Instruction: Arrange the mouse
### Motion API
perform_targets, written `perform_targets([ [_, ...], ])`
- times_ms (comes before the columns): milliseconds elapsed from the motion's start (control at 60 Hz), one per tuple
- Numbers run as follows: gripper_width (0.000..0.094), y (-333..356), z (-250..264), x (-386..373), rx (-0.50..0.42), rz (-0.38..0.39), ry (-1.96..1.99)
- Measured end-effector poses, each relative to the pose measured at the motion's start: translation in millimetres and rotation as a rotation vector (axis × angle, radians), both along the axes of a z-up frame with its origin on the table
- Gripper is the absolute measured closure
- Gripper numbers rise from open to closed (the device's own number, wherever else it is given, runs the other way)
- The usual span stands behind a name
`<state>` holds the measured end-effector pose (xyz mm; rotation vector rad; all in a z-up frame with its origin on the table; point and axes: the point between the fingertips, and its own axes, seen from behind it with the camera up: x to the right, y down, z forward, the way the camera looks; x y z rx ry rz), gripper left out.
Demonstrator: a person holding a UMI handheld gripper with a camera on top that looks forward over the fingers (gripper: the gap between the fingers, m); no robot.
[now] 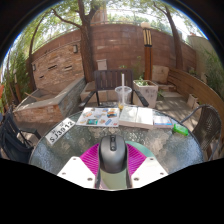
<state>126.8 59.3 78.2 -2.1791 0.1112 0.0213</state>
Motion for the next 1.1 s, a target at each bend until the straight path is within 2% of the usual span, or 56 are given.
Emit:
perform_targets([
  [83,0.0573,-13.9,-41.5,19.5,-0.091,-0.005,-0.015],
  [100,0.0565,-11.7,-68.3,19.9,-0.103,-0.006,-0.018],
  [233,0.0410,-34.2,-89.6,25.0,-0.177,0.004,0.001],
  [267,0.0325,-37.2,-84.9,27.9,-0.169,-0.004,-0.007],
  [317,0.0095,-37.8,-68.8,28.4,-0.157,0.003,-0.022],
  [333,0.0058,-41.0,-66.9,30.1,-0.149,0.000,-0.032],
  [383,0.0085,-48.8,-54.9,29.1,-0.139,0.002,-0.050],
  [533,0.0072,-84.4,0.0,14.2,-0.100,-0.008,-0.066],
  [767,0.0076,-181.7,87.4,-12.2,-0.037,-0.040,-0.128],
  [1100,0.0077,-300.1,136.1,-48.2,-0.009,-0.070,-0.170],
])
